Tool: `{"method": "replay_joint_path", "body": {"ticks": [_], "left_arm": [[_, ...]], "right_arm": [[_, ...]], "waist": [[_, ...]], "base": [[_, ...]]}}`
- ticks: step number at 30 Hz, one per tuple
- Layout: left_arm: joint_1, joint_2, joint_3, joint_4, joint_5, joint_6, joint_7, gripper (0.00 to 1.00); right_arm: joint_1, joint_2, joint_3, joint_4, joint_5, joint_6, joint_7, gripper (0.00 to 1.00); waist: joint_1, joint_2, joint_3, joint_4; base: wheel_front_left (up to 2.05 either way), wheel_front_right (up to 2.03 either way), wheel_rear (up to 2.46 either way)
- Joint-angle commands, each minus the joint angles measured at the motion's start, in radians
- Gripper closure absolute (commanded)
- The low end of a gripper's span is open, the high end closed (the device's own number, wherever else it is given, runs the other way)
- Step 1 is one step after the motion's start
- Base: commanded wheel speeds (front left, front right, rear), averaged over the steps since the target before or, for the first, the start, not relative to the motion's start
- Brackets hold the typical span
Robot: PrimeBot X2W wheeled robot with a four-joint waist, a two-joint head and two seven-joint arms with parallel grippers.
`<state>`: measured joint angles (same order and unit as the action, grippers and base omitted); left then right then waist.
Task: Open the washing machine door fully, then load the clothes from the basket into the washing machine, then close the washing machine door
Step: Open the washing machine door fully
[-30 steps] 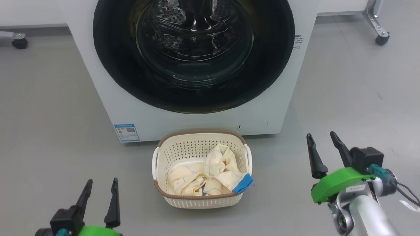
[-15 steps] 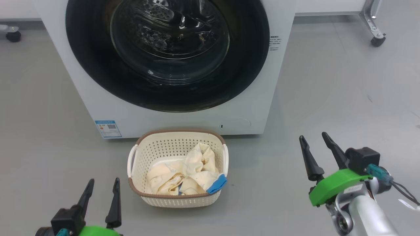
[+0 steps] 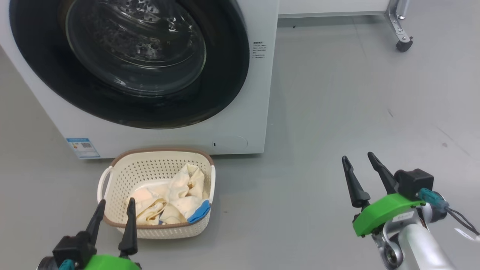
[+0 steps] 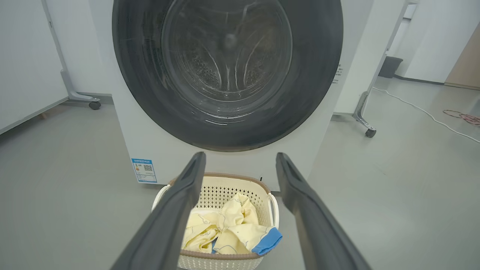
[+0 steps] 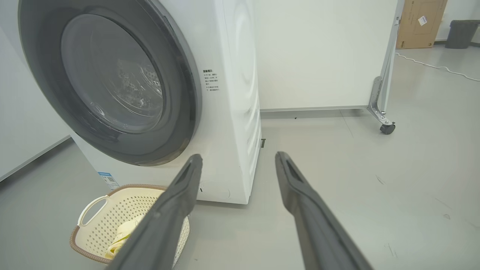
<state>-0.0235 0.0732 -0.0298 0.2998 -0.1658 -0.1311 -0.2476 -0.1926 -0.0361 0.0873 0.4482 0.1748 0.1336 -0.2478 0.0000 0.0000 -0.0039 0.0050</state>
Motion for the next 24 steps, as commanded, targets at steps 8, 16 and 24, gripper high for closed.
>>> {"method": "replay_joint_path", "body": {"ticks": [8,16,24], "left_arm": [[-0.055,0.007,0.048,-0.05,-0.007,0.003,-0.014,0.0],[-0.053,0.005,0.047,-0.045,-0.003,0.002,-0.014,0.0],[-0.05,0.002,0.052,-0.041,-0.005,0.001,-0.014,0.0]], "right_arm": [[-0.054,-0.014,0.016,-0.026,0.008,-0.003,-0.014,0.0],[-0.055,-0.014,0.016,-0.023,0.003,-0.003,-0.014,0.0],[-0.055,-0.014,0.017,-0.022,0.004,-0.003,-0.014,0.0]], "waist": [[0.0,0.0,0.0,0.0],[0.0,0.0,-0.001,0.001],[0.0,0.0,-0.004,0.002]], "base": [[0.97,0.97,-1.94],[0.26,0.26,-0.53],[0.0,0.0,0.0]]}}
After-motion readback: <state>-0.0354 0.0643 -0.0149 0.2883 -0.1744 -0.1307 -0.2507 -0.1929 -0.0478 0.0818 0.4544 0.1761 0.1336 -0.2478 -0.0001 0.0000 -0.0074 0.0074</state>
